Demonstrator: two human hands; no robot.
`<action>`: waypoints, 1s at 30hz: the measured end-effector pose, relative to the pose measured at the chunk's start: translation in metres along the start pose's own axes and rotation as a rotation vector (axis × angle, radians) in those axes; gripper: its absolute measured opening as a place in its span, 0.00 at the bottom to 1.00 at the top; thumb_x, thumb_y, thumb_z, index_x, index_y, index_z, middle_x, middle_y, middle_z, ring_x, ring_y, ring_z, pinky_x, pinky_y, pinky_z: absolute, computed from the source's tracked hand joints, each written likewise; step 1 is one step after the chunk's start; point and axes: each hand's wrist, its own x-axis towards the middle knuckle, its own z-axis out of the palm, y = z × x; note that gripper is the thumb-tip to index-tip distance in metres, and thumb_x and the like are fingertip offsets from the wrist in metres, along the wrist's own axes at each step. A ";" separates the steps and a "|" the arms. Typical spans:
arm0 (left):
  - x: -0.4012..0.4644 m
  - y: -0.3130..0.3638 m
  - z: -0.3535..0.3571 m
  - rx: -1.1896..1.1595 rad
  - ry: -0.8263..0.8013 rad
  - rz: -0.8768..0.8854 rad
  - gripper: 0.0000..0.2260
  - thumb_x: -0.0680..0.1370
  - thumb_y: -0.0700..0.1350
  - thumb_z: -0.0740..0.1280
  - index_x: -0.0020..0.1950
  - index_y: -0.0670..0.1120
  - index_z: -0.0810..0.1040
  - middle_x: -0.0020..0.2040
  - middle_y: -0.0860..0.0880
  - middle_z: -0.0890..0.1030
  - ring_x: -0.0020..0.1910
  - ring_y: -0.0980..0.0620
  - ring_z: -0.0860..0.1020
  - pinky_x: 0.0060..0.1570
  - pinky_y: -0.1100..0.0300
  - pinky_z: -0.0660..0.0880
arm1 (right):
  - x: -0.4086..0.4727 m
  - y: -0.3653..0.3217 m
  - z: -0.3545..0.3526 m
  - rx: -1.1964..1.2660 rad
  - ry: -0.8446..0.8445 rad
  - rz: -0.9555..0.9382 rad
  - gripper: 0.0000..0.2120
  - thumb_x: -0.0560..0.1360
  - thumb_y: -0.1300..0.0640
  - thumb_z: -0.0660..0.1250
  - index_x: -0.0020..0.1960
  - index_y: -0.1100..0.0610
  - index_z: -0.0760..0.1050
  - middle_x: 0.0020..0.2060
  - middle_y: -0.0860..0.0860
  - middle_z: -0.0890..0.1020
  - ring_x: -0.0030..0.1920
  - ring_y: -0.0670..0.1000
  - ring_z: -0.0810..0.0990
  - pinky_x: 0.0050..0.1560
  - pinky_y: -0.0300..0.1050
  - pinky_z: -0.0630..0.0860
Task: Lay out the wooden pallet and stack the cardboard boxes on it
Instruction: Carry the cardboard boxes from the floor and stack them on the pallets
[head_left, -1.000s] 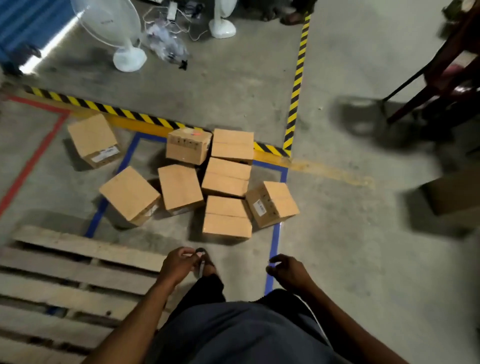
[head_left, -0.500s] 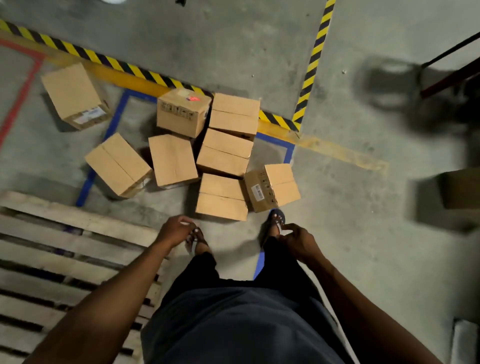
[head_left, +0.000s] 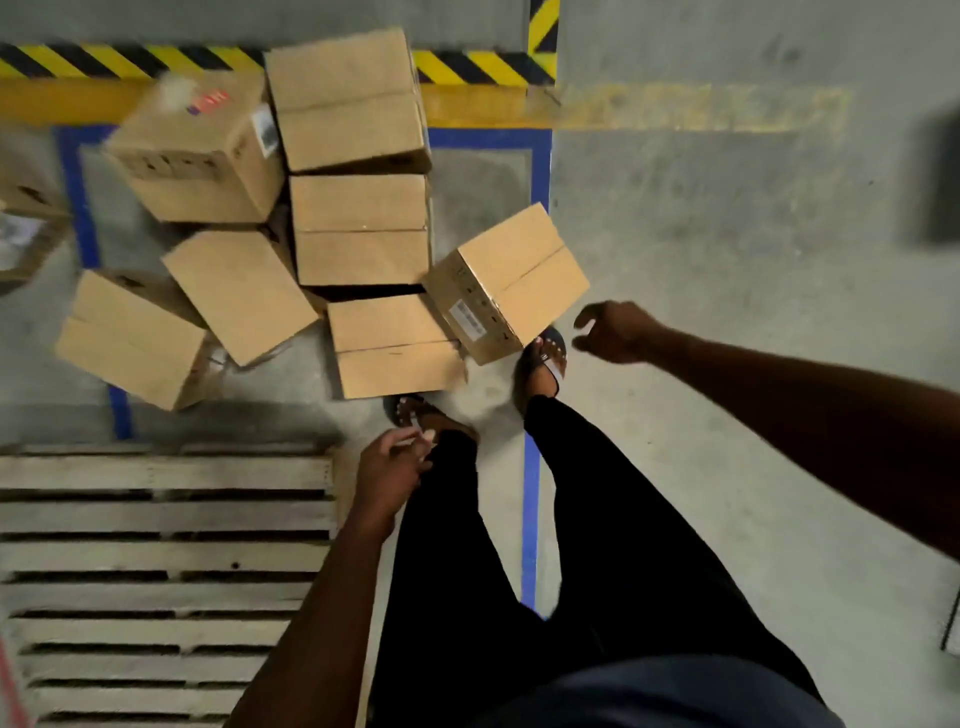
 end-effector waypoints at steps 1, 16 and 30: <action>0.017 0.008 0.013 0.000 -0.013 0.027 0.08 0.80 0.50 0.74 0.58 0.51 0.83 0.51 0.48 0.86 0.44 0.51 0.86 0.42 0.59 0.79 | 0.017 0.011 -0.006 0.001 0.014 0.034 0.18 0.78 0.46 0.72 0.65 0.53 0.79 0.57 0.57 0.86 0.61 0.60 0.82 0.61 0.48 0.76; 0.346 0.065 0.143 -0.145 0.185 0.092 0.43 0.75 0.76 0.63 0.82 0.51 0.62 0.73 0.45 0.75 0.69 0.42 0.76 0.67 0.48 0.75 | 0.306 0.097 0.058 0.599 0.250 0.315 0.47 0.75 0.25 0.61 0.82 0.56 0.58 0.77 0.61 0.71 0.74 0.62 0.71 0.70 0.53 0.70; 0.268 0.046 0.158 -0.398 0.230 0.107 0.29 0.71 0.70 0.74 0.57 0.47 0.84 0.47 0.54 0.88 0.46 0.58 0.85 0.39 0.69 0.77 | 0.246 0.097 0.061 0.925 0.257 0.323 0.37 0.63 0.44 0.85 0.66 0.55 0.74 0.46 0.52 0.85 0.34 0.37 0.84 0.41 0.31 0.79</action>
